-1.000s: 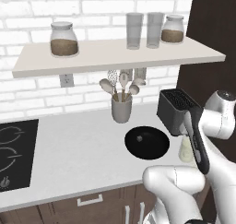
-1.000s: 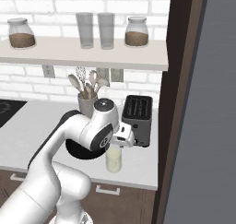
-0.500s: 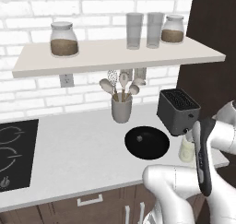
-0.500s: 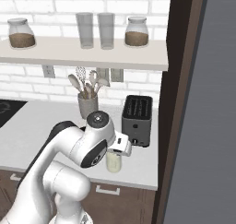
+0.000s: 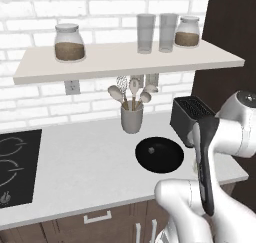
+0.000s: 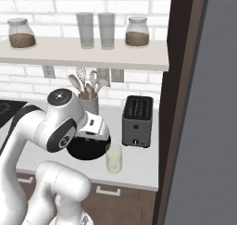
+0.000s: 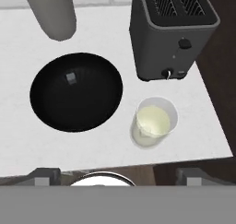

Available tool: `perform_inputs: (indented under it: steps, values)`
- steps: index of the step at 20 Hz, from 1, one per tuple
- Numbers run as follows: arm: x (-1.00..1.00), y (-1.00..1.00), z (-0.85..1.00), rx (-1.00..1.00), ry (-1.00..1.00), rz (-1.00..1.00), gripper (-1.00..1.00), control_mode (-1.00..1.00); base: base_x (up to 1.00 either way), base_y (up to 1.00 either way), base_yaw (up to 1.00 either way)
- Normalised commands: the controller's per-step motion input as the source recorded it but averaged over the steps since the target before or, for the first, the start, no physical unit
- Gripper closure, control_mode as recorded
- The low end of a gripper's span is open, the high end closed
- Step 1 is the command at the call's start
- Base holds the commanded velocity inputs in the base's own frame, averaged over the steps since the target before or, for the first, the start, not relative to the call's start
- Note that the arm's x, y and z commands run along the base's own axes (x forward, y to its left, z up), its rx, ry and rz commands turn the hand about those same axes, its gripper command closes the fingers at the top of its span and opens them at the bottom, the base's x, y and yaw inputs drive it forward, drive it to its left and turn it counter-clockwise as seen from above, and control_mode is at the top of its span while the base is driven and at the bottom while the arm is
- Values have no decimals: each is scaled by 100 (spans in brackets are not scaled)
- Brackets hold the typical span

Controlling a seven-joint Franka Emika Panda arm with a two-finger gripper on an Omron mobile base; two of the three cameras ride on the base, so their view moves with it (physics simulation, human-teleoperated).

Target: Grab a lemon wedge from the fridge and one ice cube from the ice bowl, and put them in the glass of lemonade.

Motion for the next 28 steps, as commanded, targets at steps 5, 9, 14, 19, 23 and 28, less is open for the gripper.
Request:
perform_inputs:
  steps: [5, 9, 14, 19, 23, 28]
  values:
    - [-35, 21, -9, 8, -3, -1, -100, -100, 0, 0, 0]
    - [-28, 18, 0, 1, -2, -6, -100, -100, 0, 0, 0]
    - [-2, 0, 0, 0, 0, -1, -100, -100, 0, 0, 0]
    - [-1, 0, 0, 0, 0, 0, -100, 100, -10, -2, 0]
    - [0, 0, 0, 0, 0, 0, -100, 100, -96, -4, -15]
    - [0, 0, 0, 0, 0, 0, -100, 100, -99, -11, -23]
